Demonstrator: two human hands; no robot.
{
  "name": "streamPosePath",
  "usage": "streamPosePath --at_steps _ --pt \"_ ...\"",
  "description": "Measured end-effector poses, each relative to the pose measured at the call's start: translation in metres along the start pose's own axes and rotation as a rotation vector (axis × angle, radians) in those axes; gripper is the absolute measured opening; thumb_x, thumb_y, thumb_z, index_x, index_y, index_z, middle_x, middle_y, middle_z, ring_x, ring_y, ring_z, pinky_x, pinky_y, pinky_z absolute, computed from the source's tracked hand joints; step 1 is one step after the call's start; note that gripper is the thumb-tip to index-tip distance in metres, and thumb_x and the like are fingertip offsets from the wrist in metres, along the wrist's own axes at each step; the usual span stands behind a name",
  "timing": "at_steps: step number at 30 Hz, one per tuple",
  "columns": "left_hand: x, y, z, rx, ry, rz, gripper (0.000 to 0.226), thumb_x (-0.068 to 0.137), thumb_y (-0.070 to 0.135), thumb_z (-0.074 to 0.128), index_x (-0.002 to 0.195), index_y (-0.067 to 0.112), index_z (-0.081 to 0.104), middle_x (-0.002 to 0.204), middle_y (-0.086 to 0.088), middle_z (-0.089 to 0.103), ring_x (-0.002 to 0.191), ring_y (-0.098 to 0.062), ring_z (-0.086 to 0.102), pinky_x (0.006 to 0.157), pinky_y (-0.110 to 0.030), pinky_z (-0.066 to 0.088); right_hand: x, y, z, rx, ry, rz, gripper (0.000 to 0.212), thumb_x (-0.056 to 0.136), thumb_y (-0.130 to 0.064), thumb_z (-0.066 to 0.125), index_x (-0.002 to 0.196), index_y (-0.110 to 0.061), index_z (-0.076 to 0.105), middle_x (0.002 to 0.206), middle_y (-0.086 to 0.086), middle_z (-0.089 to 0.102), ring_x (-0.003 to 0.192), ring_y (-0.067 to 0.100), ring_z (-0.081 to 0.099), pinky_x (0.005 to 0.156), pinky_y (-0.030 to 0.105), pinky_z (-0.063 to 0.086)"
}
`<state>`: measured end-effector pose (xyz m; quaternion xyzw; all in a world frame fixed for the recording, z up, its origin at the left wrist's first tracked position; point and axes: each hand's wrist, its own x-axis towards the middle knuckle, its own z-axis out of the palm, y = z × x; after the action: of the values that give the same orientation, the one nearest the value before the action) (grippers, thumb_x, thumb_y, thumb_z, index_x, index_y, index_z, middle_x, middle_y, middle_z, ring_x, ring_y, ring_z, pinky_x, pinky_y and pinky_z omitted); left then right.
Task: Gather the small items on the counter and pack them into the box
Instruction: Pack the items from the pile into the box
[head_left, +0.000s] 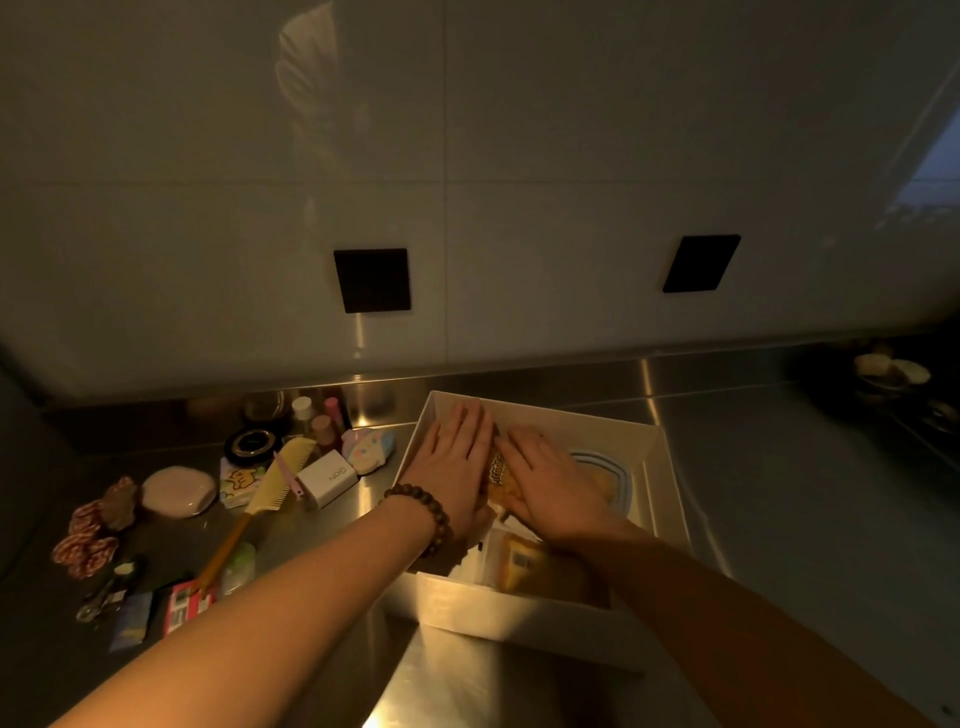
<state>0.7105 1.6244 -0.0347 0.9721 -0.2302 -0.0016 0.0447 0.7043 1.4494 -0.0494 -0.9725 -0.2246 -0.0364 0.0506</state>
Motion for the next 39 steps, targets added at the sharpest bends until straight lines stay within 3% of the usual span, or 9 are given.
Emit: streamPosePath --at_steps 4,10,15,19,23,27,31,35,39 --pt "0.008 0.002 0.011 0.062 -0.169 -0.012 0.104 0.084 0.054 0.054 0.142 0.017 -0.024 0.151 -0.008 -0.028 0.138 -0.025 -0.025 0.111 -0.043 -0.012 0.005 0.002 0.006 -0.118 -0.149 0.001 0.071 0.097 -0.050 0.033 0.151 -0.021 -0.004 0.161 0.004 -0.003 0.147 0.020 -0.007 0.116 0.040 -0.008" --pt "0.007 0.001 0.014 0.024 -0.285 -0.043 0.106 0.082 0.061 0.050 0.143 0.015 -0.024 0.152 -0.008 -0.028 0.139 -0.026 -0.023 0.110 -0.042 -0.011 0.005 0.001 0.003 -0.130 -0.238 -0.009 0.070 0.097 -0.051 0.030 0.151 -0.023 -0.005 0.161 0.002 -0.004 0.147 0.018 -0.009 0.119 0.044 -0.005" --pt "0.000 0.002 -0.019 -0.147 -0.054 0.000 0.093 0.085 0.053 0.049 0.148 0.015 -0.009 0.156 -0.006 -0.014 0.141 -0.019 -0.016 0.107 -0.032 -0.013 0.008 -0.025 -0.023 0.130 -0.216 0.146 0.086 0.088 -0.049 0.055 0.151 -0.029 0.000 0.160 0.004 0.005 0.147 0.026 0.002 0.119 0.048 0.004" --pt "-0.025 -0.013 -0.050 -0.259 0.200 -0.017 0.078 0.088 0.040 0.049 0.149 0.016 0.005 0.158 -0.002 0.004 0.142 -0.015 -0.007 0.113 -0.033 -0.005 0.023 -0.067 -0.049 0.241 -0.014 0.212 0.083 0.082 -0.040 0.064 0.149 -0.025 0.018 0.155 0.005 0.024 0.142 0.025 0.020 0.117 0.046 0.020" --pt "-0.078 -0.057 -0.062 -0.295 0.363 -0.107 0.071 0.090 0.040 0.051 0.148 0.017 0.017 0.156 0.000 0.015 0.142 -0.013 0.004 0.117 -0.037 0.008 0.037 -0.112 -0.059 0.330 0.103 0.175 0.059 0.091 -0.022 0.053 0.145 -0.021 0.031 0.153 0.006 0.028 0.140 0.023 0.025 0.114 0.037 0.023" --pt "-0.143 -0.113 -0.050 -0.294 0.405 -0.261 0.066 0.091 0.036 0.052 0.147 0.017 0.024 0.154 -0.003 0.023 0.142 -0.017 0.012 0.116 -0.034 0.011 0.047 -0.171 -0.046 0.399 0.121 0.017 0.051 0.091 -0.024 0.055 0.139 -0.024 0.041 0.146 0.000 0.035 0.135 0.019 0.032 0.111 0.036 0.031" --pt "-0.204 -0.169 -0.023 -0.286 0.345 -0.510 0.069 0.088 0.039 0.054 0.146 0.017 0.024 0.154 -0.006 0.022 0.142 -0.020 0.016 0.116 -0.039 0.016 0.054 -0.230 -0.014 0.485 -0.014 -0.085 0.051 0.091 -0.026 0.054 0.140 -0.023 0.041 0.146 0.002 0.035 0.135 0.020 0.031 0.110 0.039 0.035" --pt "-0.250 -0.209 0.006 -0.286 0.300 -0.699 0.075 0.084 0.043 0.057 0.147 0.021 0.022 0.155 -0.005 0.018 0.141 -0.023 0.016 0.115 -0.041 0.019 0.059 -0.278 0.031 0.546 -0.197 0.000 0.060 0.088 -0.039 0.058 0.142 -0.030 0.033 0.152 0.003 0.024 0.140 0.024 0.022 0.112 0.041 0.031" --pt "-0.273 -0.230 0.034 -0.337 0.217 -0.816 0.082 0.084 0.053 0.052 0.149 0.026 0.010 0.157 -0.004 0.003 0.143 -0.025 0.000 0.116 -0.041 0.009 0.061 -0.308 0.073 0.575 -0.281 0.114 0.064 0.091 -0.044 0.052 0.147 -0.035 0.022 0.157 0.003 0.013 0.144 0.028 0.015 0.114 0.043 0.027"
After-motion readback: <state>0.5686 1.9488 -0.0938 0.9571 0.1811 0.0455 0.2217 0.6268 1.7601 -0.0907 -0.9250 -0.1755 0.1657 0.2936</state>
